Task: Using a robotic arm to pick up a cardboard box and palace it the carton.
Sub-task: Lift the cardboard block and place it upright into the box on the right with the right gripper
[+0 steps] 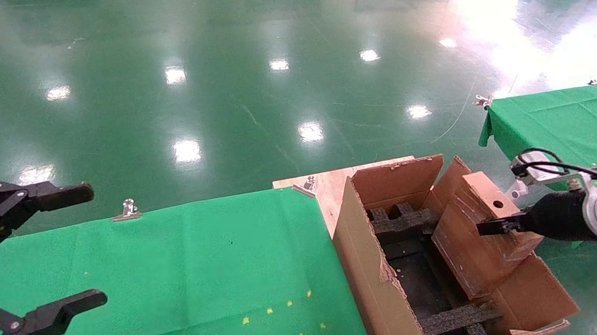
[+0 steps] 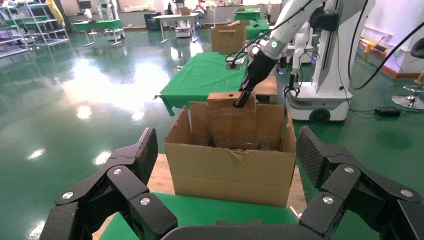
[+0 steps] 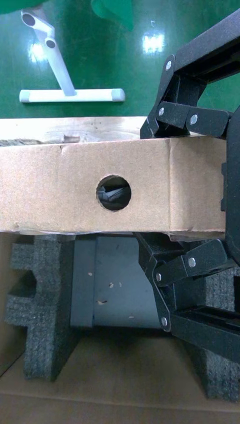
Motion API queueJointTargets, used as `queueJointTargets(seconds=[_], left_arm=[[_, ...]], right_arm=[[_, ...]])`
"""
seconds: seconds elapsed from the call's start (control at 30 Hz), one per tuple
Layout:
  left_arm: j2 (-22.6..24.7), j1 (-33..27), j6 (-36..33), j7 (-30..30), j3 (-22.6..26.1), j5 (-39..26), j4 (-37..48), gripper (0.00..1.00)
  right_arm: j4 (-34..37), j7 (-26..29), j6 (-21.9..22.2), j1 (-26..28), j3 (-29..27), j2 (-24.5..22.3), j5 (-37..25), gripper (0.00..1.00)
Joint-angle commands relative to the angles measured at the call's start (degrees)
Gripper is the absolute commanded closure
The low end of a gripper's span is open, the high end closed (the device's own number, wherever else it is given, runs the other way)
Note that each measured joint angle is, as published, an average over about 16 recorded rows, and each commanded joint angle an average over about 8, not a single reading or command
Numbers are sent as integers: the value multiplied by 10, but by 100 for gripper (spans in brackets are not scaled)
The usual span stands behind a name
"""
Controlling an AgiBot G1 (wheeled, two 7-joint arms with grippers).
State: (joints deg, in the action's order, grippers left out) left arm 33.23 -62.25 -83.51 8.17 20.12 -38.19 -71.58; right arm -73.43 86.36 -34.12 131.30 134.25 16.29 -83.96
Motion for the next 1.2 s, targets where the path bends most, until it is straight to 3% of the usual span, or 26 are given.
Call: queueJointTargets(seconds=[0.03, 0.57, 1.2], left_arm=[[0, 0, 0, 0, 0, 0, 0, 0], [0, 0, 0, 0, 0, 0, 0, 0], [0, 0, 0, 0, 0, 0, 0, 0]], right_arm=[[-1, 7, 14, -11, 4, 1, -1, 100], [33, 41, 93, -108, 25, 57, 6, 100], [100, 18, 115, -205, 21, 123, 58, 100]])
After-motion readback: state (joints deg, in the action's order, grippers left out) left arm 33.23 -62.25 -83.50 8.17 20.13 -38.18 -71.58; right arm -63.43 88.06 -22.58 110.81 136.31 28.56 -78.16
